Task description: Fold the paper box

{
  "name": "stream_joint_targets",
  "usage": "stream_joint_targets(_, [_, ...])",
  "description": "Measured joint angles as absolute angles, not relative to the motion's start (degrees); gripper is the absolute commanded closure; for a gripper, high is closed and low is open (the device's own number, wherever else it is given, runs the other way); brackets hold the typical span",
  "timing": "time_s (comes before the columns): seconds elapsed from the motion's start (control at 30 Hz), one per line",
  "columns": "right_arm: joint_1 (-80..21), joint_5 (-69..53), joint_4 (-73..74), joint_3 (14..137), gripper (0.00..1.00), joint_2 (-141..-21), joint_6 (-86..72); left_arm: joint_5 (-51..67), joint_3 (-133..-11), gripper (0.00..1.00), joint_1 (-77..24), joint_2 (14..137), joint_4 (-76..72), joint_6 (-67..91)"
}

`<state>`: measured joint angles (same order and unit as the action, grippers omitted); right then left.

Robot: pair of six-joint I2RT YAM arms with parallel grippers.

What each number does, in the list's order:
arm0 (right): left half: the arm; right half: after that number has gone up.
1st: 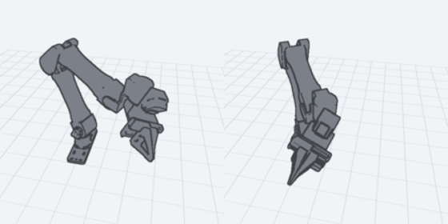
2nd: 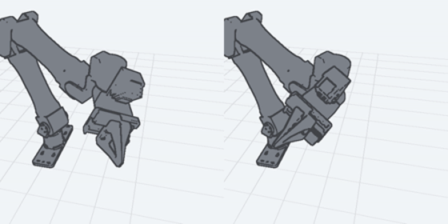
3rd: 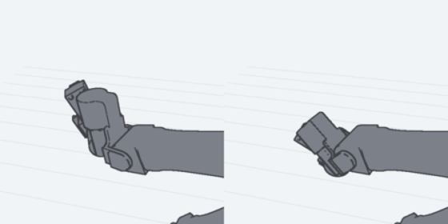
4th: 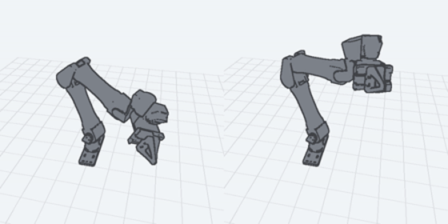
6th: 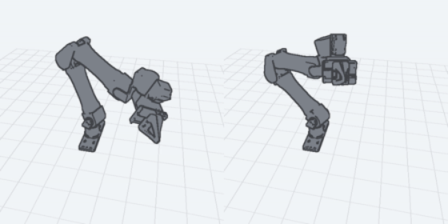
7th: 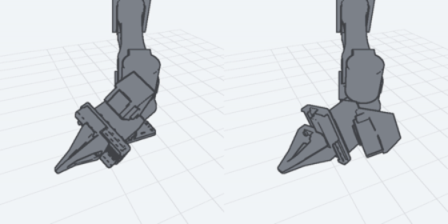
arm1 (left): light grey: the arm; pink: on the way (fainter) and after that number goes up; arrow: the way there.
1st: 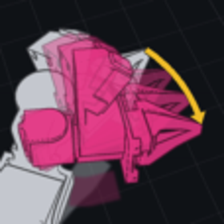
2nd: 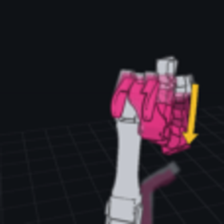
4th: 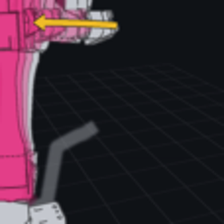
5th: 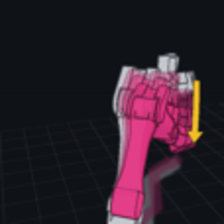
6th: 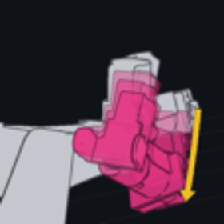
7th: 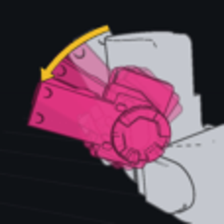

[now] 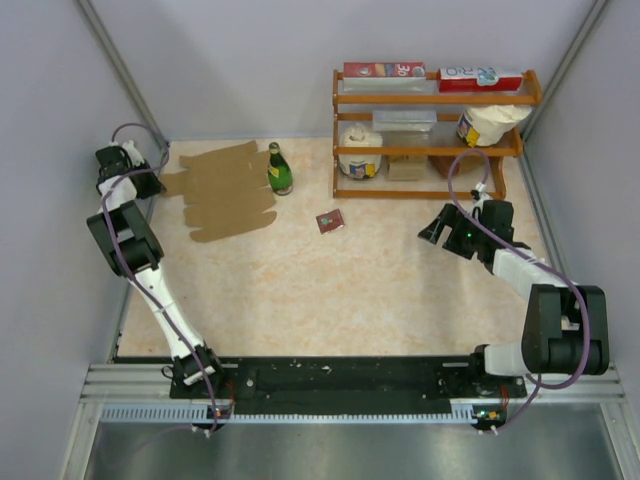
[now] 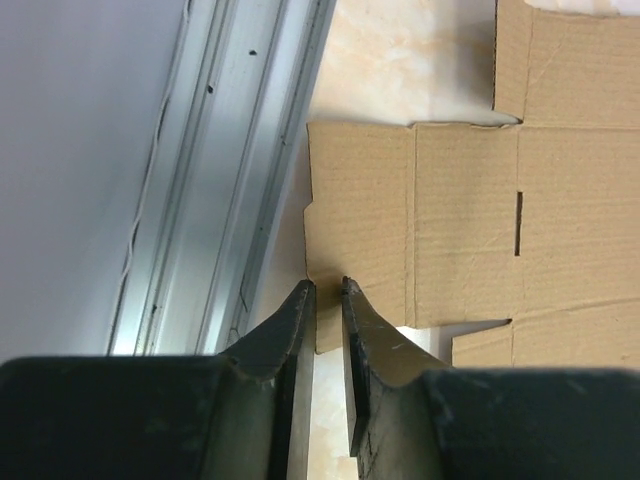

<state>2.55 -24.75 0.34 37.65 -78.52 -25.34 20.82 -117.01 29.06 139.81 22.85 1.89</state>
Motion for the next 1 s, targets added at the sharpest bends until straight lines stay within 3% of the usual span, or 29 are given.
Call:
stream_joint_targets(0.57, [2.55, -24.93, -0.01, 37.65, 0.10, -78.52, -25.36, 29.02, -102.17, 1.00, 30.74, 130.34, 14.90, 9.19])
stream_joint_targets(1.0, [2.55, -24.67, 0.10, 37.65, 0.10, -77.60, -25.32, 21.91, -89.78, 1.00, 31.53, 119.20, 12.80, 10.39])
